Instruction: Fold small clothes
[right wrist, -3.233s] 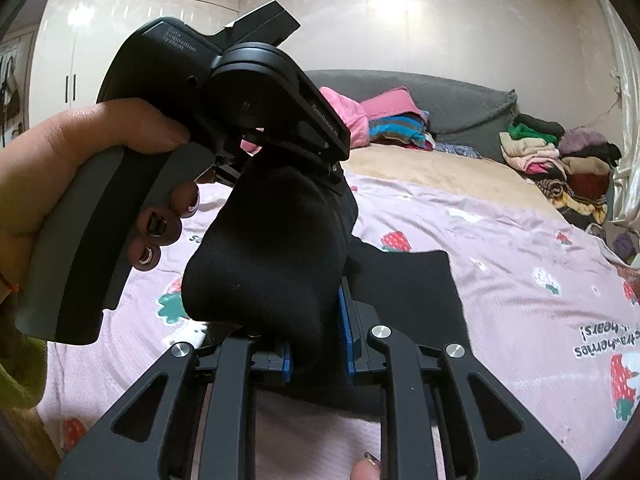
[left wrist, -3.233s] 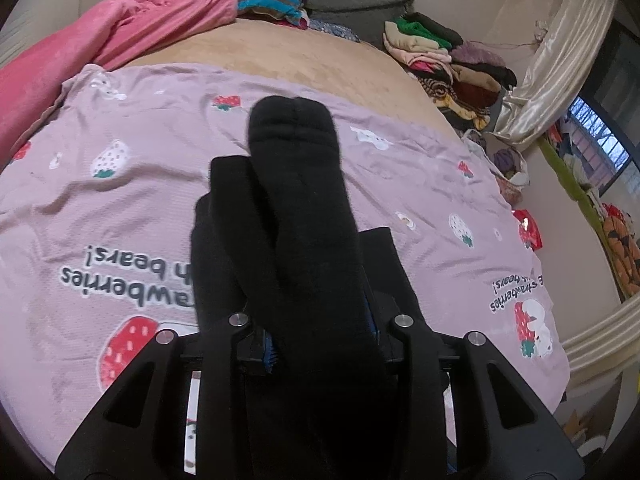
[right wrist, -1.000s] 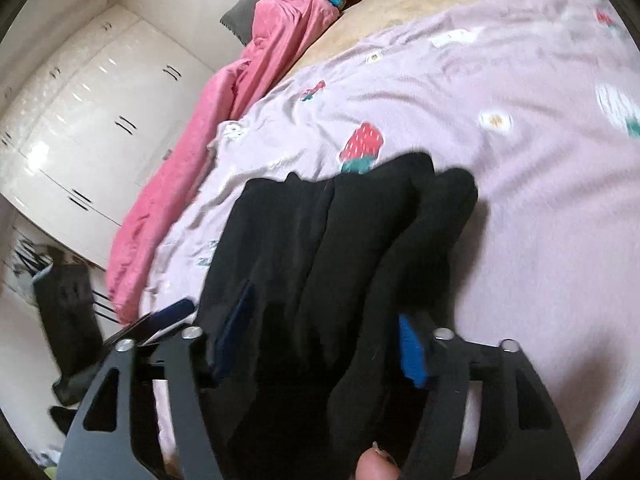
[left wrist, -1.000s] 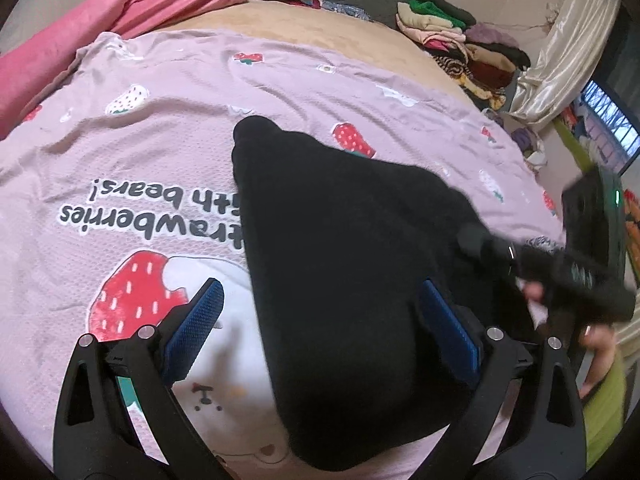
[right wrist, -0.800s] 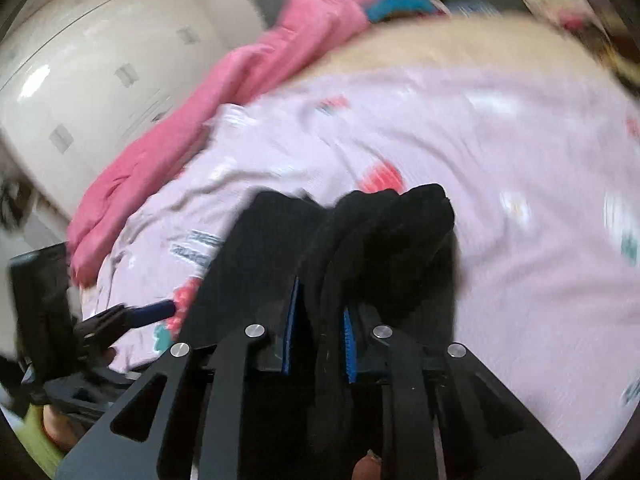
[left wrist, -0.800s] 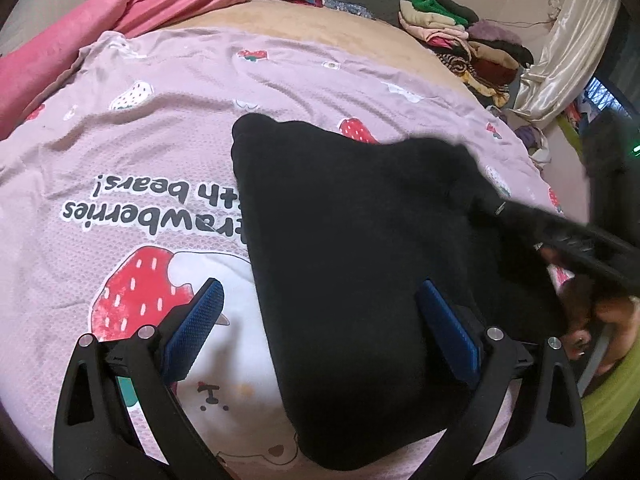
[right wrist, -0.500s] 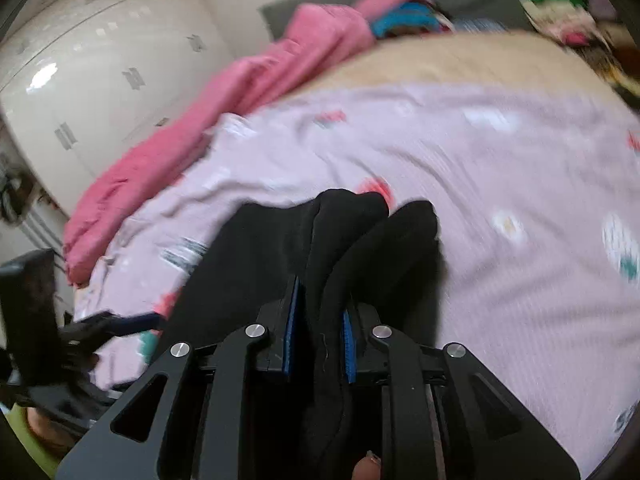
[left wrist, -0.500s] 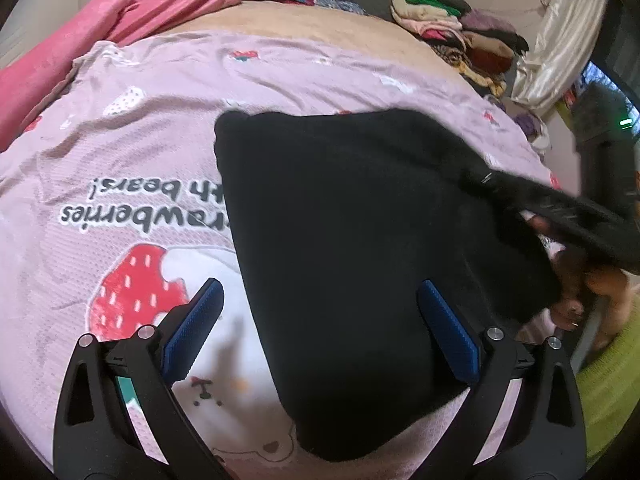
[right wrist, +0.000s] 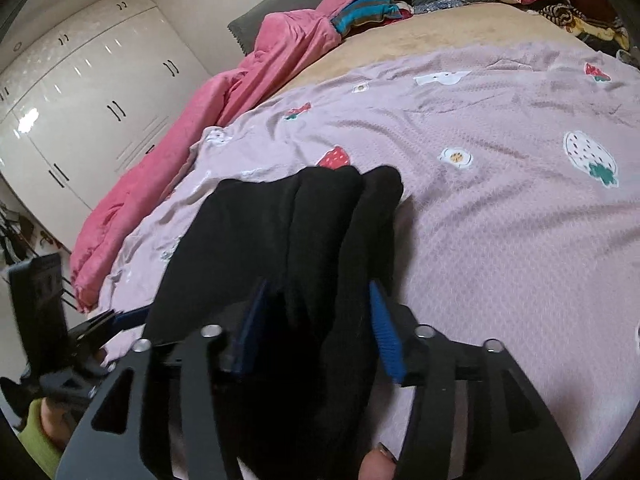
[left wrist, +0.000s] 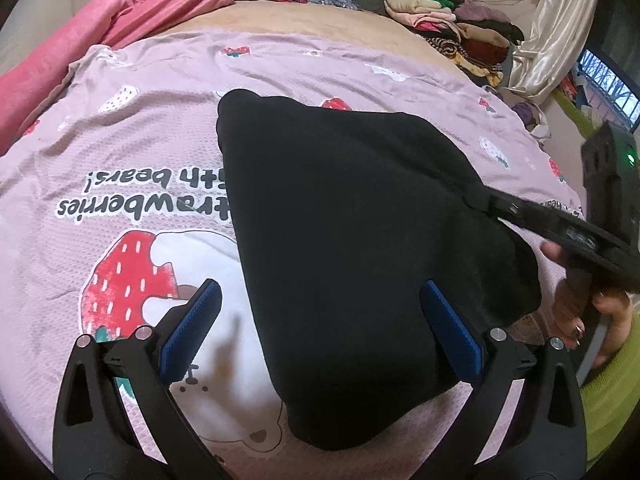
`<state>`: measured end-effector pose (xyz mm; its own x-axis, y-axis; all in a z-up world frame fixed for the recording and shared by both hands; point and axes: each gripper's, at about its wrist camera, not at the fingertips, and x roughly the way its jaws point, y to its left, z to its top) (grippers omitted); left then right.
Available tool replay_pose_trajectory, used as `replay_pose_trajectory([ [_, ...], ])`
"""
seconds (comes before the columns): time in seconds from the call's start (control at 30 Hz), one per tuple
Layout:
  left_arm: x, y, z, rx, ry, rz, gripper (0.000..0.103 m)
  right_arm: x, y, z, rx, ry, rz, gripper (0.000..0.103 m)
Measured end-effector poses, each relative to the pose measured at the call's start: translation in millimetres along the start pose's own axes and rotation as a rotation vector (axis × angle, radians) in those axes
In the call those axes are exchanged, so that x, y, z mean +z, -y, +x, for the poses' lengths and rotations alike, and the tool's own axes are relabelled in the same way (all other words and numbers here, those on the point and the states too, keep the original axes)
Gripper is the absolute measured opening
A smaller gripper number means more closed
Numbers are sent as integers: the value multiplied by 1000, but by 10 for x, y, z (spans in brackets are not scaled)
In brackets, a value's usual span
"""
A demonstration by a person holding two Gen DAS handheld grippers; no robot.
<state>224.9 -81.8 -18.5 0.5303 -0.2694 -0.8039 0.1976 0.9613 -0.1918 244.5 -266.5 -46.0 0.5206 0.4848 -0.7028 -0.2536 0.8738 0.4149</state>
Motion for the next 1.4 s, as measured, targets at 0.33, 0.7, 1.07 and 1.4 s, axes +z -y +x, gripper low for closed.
replay_pose_trajectory([
  [0.33, -62, -37, -91, -5, 9, -9, 93, -303, -135, -268, 75, -28, 12, 66],
  [0.7, -121, 8, -198, -7, 16, -5, 93, -434, -193, -350, 52, -58, -24, 16],
  [1.07, -194, 39, -292, -9, 21, -4, 93, -595, -278, -380, -114, -47, -92, 38],
  [1.4, -299, 78, -495, -7, 53, 3, 93, -779, -498, -859, -251, 109, -153, 85],
])
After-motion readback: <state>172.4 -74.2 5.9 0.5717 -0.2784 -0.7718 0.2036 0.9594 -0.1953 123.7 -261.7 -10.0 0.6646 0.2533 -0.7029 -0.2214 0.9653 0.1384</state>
